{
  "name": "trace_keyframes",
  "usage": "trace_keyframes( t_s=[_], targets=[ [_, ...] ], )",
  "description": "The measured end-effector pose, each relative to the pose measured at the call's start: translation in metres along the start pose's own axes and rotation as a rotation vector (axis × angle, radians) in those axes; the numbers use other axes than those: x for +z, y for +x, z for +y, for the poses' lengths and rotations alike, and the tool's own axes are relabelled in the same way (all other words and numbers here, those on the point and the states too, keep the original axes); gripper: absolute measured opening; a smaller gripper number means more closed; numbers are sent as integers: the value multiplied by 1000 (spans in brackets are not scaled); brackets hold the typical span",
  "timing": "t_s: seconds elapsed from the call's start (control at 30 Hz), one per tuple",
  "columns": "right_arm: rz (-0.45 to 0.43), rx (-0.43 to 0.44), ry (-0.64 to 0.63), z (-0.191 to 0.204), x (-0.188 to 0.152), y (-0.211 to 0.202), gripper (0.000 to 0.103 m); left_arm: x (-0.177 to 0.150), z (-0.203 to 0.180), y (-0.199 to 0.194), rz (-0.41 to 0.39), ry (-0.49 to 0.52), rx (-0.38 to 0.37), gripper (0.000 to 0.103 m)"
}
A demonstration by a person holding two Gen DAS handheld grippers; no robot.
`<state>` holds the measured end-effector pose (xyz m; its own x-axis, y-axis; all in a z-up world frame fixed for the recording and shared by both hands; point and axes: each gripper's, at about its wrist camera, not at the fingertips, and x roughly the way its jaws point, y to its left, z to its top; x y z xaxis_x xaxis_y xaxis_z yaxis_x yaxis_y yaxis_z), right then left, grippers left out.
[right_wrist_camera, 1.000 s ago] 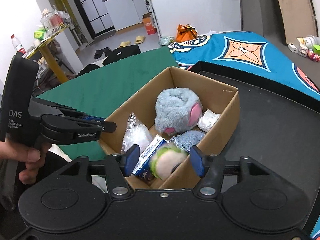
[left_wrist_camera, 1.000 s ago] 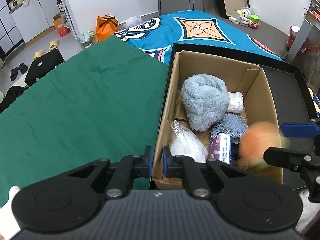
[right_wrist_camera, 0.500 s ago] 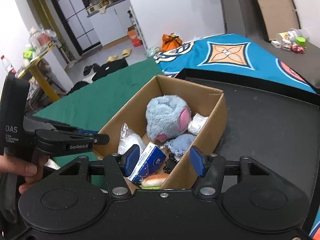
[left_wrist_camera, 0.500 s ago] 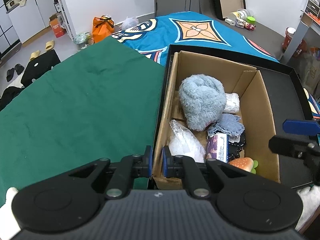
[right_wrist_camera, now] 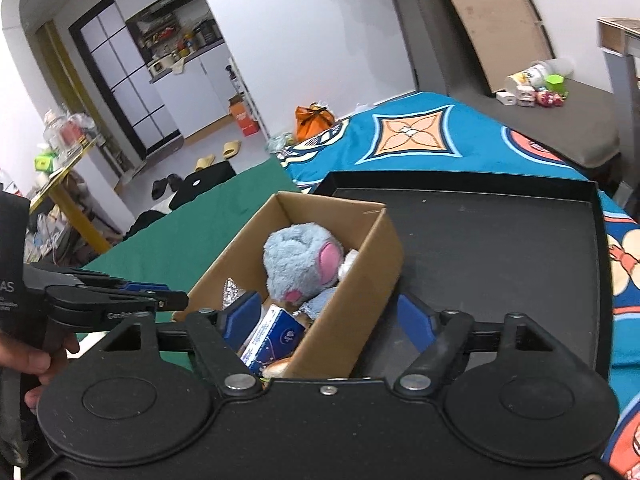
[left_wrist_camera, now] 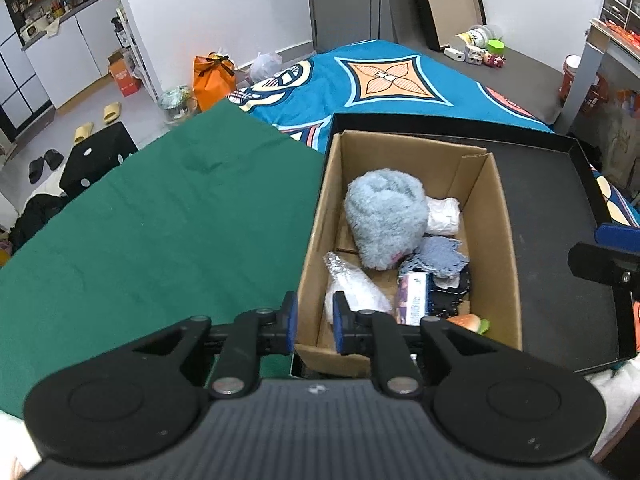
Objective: Organize soft objects
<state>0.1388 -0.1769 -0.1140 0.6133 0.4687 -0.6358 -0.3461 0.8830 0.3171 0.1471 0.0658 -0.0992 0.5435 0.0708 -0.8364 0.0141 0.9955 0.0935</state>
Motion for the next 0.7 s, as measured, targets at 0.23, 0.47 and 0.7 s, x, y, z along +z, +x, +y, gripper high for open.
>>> trace_keyframes(
  t_s=[0.23, 0.47, 0.7],
  targets=[
    [-42, -28, 44, -8, 1, -21, 95, 7, -12, -26, -40, 5, 6, 57],
    [-62, -55, 92, -17, -2, -42, 103, 11, -25, -53, -90, 2, 2, 81],
    [-53, -102, 116, -25, -5, -64, 103, 7, -34, -74, -100, -20, -8, 94]
  ],
)
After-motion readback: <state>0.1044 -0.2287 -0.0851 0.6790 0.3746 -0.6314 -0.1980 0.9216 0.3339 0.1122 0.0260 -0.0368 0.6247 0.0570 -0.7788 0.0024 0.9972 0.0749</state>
